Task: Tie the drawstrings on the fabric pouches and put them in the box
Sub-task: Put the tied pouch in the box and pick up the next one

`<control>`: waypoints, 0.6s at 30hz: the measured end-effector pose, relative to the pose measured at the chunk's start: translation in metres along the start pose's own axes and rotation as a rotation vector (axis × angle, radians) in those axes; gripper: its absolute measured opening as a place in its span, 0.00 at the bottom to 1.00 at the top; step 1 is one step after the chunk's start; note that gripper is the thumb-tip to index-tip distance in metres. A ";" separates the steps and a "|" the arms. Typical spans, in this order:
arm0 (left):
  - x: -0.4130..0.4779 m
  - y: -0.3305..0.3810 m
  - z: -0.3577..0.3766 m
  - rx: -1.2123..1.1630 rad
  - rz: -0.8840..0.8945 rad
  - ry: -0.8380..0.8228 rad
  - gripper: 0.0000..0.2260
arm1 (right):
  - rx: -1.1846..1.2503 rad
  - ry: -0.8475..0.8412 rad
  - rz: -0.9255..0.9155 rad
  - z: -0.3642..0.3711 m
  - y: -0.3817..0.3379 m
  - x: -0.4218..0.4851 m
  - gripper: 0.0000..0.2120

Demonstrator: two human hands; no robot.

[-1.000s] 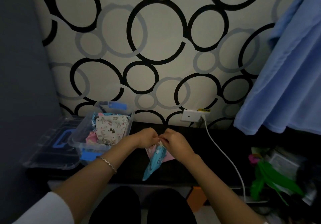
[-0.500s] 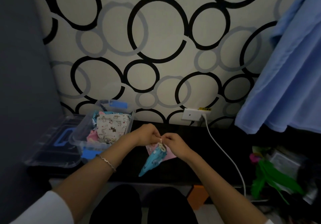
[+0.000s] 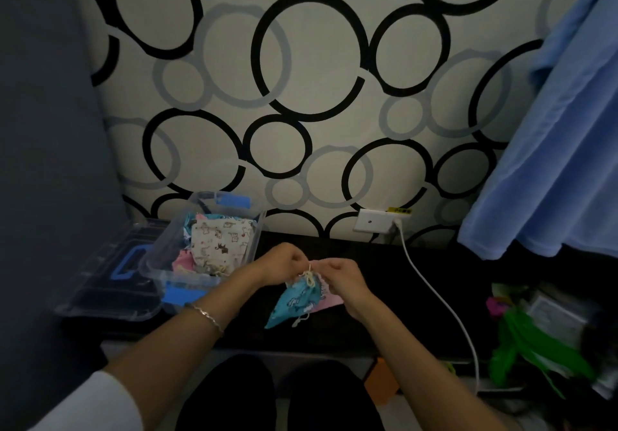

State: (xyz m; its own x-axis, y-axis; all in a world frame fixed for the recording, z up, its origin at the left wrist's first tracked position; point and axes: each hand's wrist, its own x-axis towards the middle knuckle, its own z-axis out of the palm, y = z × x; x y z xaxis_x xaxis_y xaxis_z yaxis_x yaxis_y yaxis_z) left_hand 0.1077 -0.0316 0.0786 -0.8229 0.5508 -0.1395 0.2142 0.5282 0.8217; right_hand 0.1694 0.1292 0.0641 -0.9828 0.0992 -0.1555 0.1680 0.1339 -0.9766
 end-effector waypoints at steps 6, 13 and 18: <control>0.001 -0.001 0.002 -0.348 -0.116 0.000 0.10 | -0.154 0.136 -0.217 0.007 0.001 0.009 0.06; -0.004 -0.002 0.003 -0.675 -0.197 -0.065 0.06 | -0.274 0.145 -0.298 0.006 0.000 0.010 0.04; -0.005 -0.002 0.007 -0.733 -0.210 -0.050 0.05 | -0.418 0.237 -0.434 0.003 0.001 0.009 0.04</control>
State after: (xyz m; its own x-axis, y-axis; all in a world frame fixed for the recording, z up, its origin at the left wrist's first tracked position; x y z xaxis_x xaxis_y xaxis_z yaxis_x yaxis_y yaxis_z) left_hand 0.1146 -0.0307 0.0741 -0.7792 0.5242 -0.3437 -0.3626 0.0704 0.9293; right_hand 0.1607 0.1271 0.0609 -0.9327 0.1585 0.3241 -0.1784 0.5783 -0.7961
